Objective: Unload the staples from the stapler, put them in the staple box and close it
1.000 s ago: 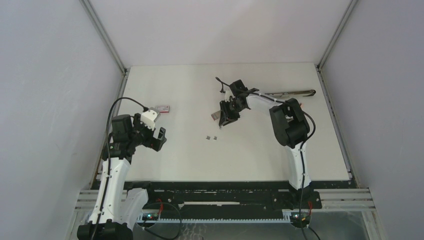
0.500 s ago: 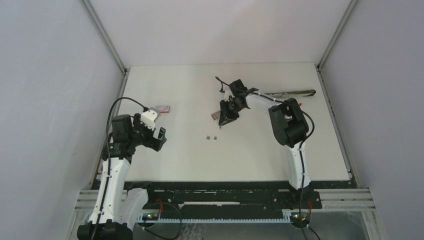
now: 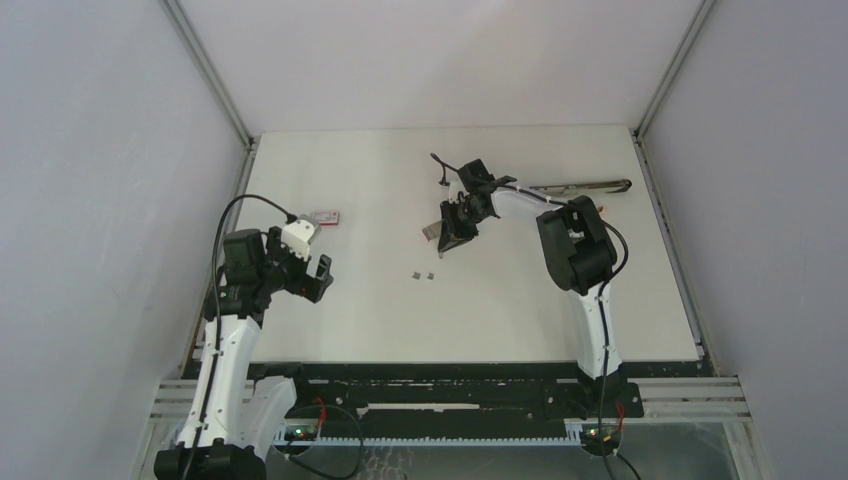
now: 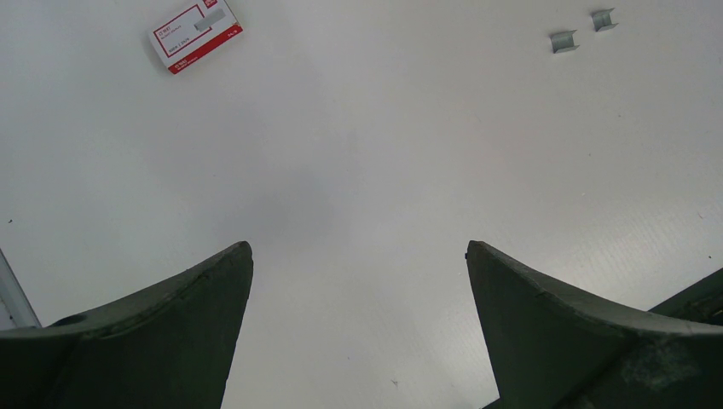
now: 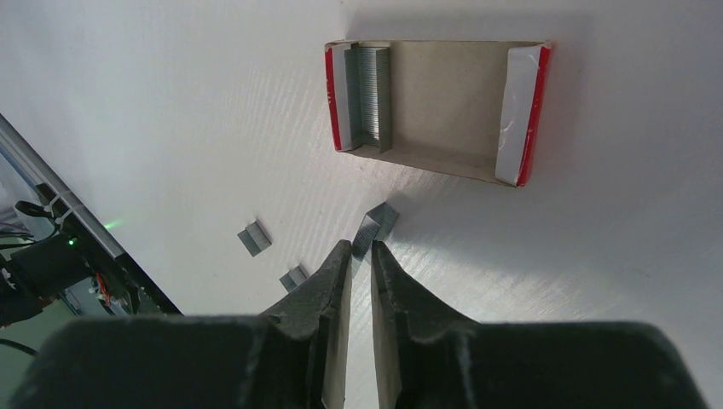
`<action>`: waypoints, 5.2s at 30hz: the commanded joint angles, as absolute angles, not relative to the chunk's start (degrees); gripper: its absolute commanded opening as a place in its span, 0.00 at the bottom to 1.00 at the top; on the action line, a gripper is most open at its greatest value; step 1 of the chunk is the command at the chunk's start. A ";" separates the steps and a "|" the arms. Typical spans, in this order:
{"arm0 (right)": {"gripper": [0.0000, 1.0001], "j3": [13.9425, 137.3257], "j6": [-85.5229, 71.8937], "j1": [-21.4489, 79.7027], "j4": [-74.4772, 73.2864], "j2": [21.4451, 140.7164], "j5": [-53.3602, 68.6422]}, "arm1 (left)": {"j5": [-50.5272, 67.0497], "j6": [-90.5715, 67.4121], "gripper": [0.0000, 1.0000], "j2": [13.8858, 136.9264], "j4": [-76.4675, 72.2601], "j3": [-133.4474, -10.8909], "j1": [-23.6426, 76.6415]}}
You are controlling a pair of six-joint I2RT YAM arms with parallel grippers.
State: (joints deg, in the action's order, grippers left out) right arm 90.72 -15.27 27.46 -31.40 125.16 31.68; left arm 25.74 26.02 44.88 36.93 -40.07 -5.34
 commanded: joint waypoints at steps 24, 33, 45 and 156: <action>0.00 94.50 -13.83 28.25 -31.54 122.70 30.78 | 26.46 25.53 1.00 44.57 35.38 -39.20 -5.88; 0.11 94.39 -10.81 29.23 -32.47 118.81 24.12 | 26.54 25.58 1.00 44.47 35.45 -39.20 -5.83; 0.22 94.88 -7.46 30.90 -34.18 121.66 17.09 | 26.54 25.58 1.00 44.16 35.49 -39.20 -5.85; 0.00 112.39 -5.82 32.50 -38.11 133.77 7.79 | 26.81 25.93 1.00 44.80 35.20 -39.11 -5.87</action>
State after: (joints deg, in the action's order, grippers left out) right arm 110.32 -5.34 32.60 -39.18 133.84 8.36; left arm 25.76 26.04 44.99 36.93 -40.07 -5.34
